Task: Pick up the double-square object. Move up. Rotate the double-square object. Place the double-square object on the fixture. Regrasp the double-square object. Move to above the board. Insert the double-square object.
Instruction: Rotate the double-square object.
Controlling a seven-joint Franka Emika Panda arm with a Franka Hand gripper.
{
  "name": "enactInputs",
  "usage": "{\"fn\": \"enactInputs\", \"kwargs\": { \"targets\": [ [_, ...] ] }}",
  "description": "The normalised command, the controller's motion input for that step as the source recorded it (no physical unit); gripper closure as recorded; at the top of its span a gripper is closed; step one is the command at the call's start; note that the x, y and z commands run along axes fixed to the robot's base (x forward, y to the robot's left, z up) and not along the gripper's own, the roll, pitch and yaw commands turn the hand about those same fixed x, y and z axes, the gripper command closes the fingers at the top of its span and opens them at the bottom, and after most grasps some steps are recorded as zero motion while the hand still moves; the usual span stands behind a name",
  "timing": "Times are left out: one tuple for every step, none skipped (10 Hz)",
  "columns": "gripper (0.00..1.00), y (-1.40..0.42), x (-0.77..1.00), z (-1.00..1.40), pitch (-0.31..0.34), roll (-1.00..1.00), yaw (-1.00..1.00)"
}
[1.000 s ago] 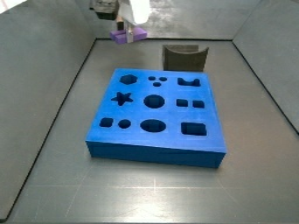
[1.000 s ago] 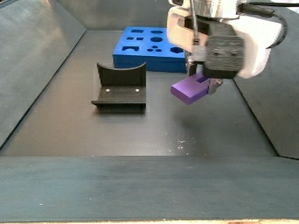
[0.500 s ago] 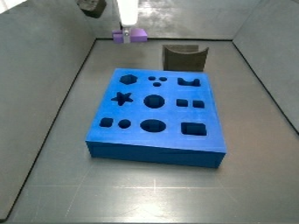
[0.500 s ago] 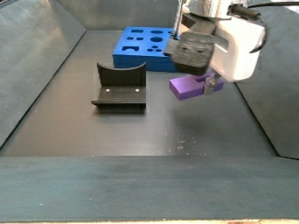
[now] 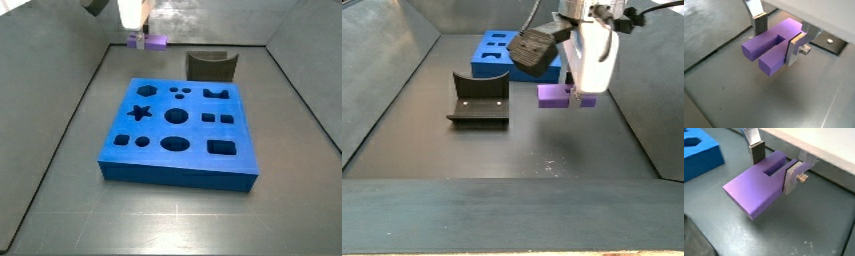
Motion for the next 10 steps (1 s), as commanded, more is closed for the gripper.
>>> {"fn": "enactInputs", "kwargs": {
  "targets": [
    [1.00, 0.02, 0.02, -0.03, 0.009, 0.00, -1.00],
    [1.00, 0.02, 0.02, -0.03, 0.009, 0.00, -1.00],
    [1.00, 0.02, 0.02, -0.03, 0.009, 0.00, -1.00],
    [1.00, 0.02, 0.02, -0.03, 0.010, 0.00, -1.00],
    [1.00, 0.02, 0.02, -0.03, 0.011, 0.00, -1.00],
    [1.00, 0.02, 0.02, -0.03, 0.011, 0.00, -1.00],
    [1.00, 0.02, 0.02, -0.03, 0.012, 0.00, -1.00],
    [1.00, 0.02, 0.02, -0.03, 0.013, 0.00, -1.00],
    [1.00, 0.02, 0.02, -0.03, 0.013, 0.00, -1.00],
    [1.00, 0.02, 0.02, -0.03, 0.015, 0.00, -1.00]
  ]
}}
